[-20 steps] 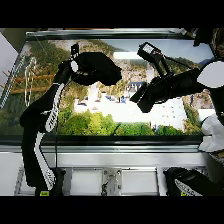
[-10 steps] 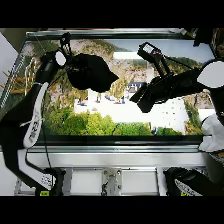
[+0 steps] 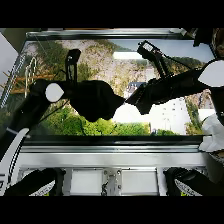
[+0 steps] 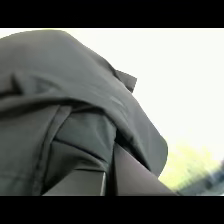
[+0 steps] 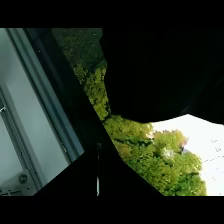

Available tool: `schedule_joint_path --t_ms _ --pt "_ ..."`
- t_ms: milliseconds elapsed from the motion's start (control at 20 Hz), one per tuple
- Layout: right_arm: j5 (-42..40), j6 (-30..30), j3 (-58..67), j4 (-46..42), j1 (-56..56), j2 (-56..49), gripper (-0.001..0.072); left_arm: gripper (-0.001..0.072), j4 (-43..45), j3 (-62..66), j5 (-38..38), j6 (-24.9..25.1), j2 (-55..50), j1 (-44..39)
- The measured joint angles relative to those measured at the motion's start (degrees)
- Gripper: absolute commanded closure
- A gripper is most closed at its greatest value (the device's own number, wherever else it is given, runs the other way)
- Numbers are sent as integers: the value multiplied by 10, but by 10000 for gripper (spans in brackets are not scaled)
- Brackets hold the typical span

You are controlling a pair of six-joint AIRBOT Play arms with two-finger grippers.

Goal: Fold the clothes and pants, and hang the long-sleeved shirts on hangers.

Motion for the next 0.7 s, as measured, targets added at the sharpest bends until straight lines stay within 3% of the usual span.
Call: schedule_joint_path --t_ms 200,250,300,350,500,700 --pt "-10 32 0 -85 -25 19 701 695 -2 -50 25 -19 52 -94" --pt "-19 49 0 -116 -38 27 700 572 -2 -56 33 -21 55 -118" --pt "-27 61 0 -141 -52 34 699 246 -2 -59 39 -23 56 -137" --pt "-32 69 0 -158 -66 40 699 100 -3 -59 44 -23 53 -152" --pt "-31 86 0 -192 -105 49 697 96 -2 -46 35 -29 44 -147" --pt "-4 103 -12 -212 -138 54 696 95 -2 -52 -2 -34 72 -42"
